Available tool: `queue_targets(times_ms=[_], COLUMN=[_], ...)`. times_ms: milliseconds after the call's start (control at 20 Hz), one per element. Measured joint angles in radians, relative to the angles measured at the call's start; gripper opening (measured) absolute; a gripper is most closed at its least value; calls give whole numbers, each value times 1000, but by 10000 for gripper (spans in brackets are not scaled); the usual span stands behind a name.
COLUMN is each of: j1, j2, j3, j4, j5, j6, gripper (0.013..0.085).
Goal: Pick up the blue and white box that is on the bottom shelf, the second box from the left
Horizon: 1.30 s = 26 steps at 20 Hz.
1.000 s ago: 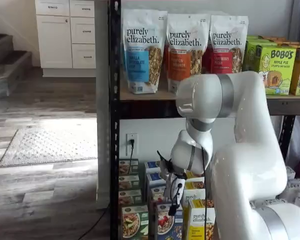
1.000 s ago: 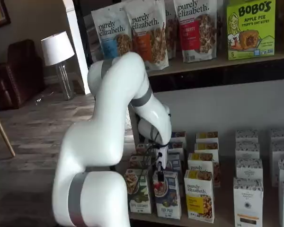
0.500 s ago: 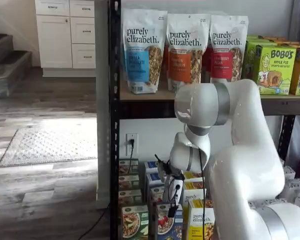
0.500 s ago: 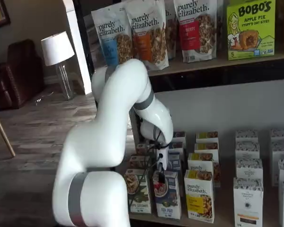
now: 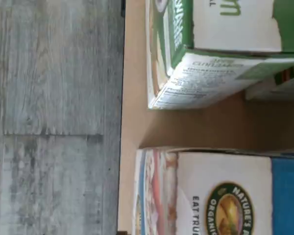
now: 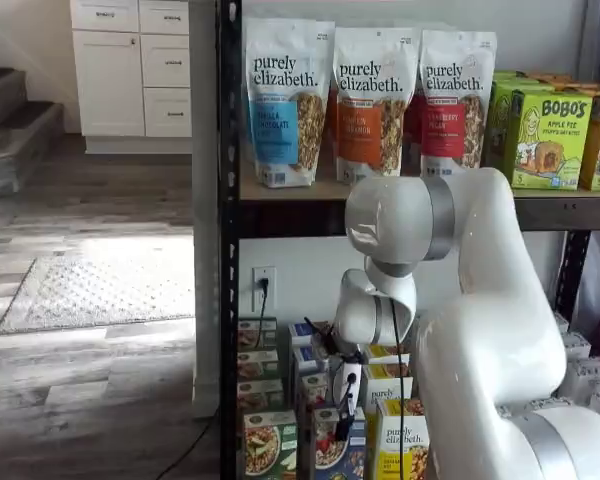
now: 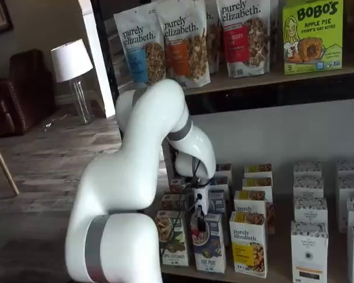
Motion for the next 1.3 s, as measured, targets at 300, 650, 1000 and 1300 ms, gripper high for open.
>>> queue_targets(times_ms=[300,650,1000,1300], j1=[-4,-8,-13,-16], j2=[22,41,43,43], j3=[-31,-49,-36,-38], j4=[-86,-106,-76,-67], j5=[35,43,10,19], j6=[71,84,52,42], gripper=[850,850,850,730])
